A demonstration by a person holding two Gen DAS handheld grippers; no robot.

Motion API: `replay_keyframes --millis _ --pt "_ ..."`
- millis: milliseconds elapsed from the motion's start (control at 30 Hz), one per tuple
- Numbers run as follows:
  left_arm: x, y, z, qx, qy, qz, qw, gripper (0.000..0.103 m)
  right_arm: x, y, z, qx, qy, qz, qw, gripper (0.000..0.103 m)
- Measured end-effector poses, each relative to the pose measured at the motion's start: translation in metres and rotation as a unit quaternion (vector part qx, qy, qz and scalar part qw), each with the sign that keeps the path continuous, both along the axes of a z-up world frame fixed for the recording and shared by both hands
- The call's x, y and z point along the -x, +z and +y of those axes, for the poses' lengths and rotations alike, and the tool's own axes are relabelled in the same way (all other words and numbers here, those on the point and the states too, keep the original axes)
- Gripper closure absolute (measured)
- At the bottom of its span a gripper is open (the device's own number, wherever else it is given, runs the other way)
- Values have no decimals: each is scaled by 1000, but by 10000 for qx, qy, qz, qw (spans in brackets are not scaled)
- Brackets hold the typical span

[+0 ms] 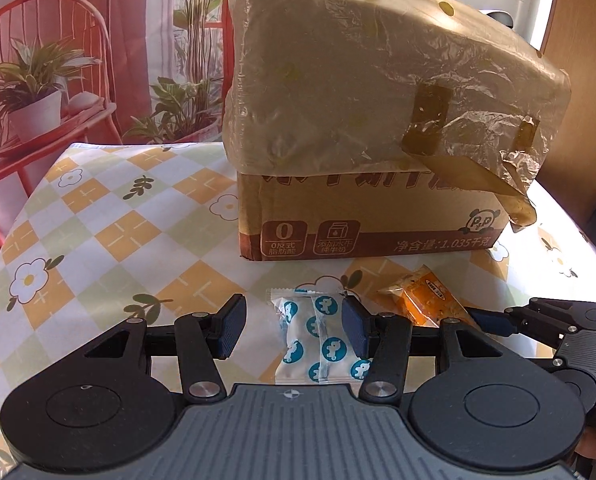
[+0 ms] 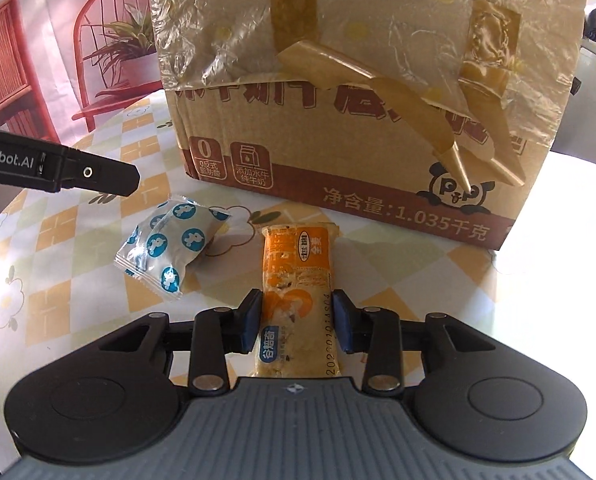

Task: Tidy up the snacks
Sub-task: 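Grasp the blue-dotted white packet with left while right grasps the orange bar packet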

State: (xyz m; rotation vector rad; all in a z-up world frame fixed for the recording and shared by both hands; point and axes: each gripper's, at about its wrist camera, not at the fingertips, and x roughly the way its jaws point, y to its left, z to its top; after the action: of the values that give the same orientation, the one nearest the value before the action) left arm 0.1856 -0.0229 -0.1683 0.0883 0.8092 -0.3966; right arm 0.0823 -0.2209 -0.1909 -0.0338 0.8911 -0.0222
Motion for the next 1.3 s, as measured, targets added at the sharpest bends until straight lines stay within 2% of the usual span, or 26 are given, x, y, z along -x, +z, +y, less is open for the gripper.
replay_keyframes --millis 167,367,800,900,933,1033,1300 --pt "-1 -13 -6 36 138 136 9998 48 7 -3 -14 -184 -20 -298 9994 64" --pt "0 -18 -17 -169 25 86 9998 47 15 -11 -17 -172 88 -597 9980 64" --pt "-5 -39 -40 -468 26 233 9986 47 18 -11 -20 -238 118 -657 9975 63" --pt "-5 -42 -38 -415 111 228 9988 48 18 -11 -20 -244 126 -657 9975 63" --pt "-5 -42 -37 -379 136 212 9990 53 18 -11 -20 -248 131 -657 9974 63" --pt "-1 -39 -34 -232 215 216 9993 54 18 -11 -20 -252 134 -656 9974 63" --pt "37 -13 -17 116 491 -141 9986 55 19 -12 -21 -304 159 -656 9973 63"
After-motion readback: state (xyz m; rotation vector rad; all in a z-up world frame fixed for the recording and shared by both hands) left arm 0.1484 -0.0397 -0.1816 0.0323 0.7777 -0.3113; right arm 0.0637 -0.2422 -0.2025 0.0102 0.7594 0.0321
